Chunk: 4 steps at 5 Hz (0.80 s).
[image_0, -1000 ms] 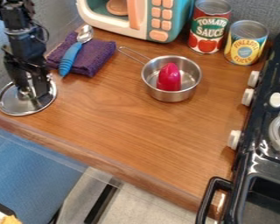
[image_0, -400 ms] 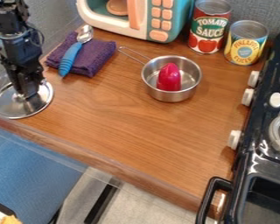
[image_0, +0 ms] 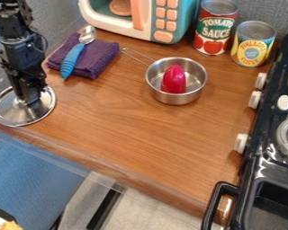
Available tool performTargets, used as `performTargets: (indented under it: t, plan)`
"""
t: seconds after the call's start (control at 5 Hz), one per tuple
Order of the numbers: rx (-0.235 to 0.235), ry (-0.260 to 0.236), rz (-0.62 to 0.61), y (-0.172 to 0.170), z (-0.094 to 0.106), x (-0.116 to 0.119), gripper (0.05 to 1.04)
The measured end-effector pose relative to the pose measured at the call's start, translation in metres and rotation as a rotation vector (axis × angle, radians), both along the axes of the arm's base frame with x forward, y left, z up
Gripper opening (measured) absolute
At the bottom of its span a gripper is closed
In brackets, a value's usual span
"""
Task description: Move the pot lid in te corner right of the table
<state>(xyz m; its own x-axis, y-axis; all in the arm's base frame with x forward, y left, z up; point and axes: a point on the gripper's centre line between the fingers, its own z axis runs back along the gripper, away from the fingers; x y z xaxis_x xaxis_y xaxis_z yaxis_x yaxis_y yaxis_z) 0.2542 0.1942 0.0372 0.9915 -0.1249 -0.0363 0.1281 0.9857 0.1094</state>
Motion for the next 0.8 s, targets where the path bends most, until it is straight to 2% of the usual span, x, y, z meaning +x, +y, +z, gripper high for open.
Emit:
performTargets:
  t: [0.2,0.6,0.8]
  plan:
    - [0.003,-0.052,-0.012,-0.021,0.025,0.013,0.275]
    - [-0.018,-0.153,-0.103,-0.110,0.066,0.045,0.275]
    - [-0.002,-0.126,-0.193,-0.151,0.056,0.043,0.275]
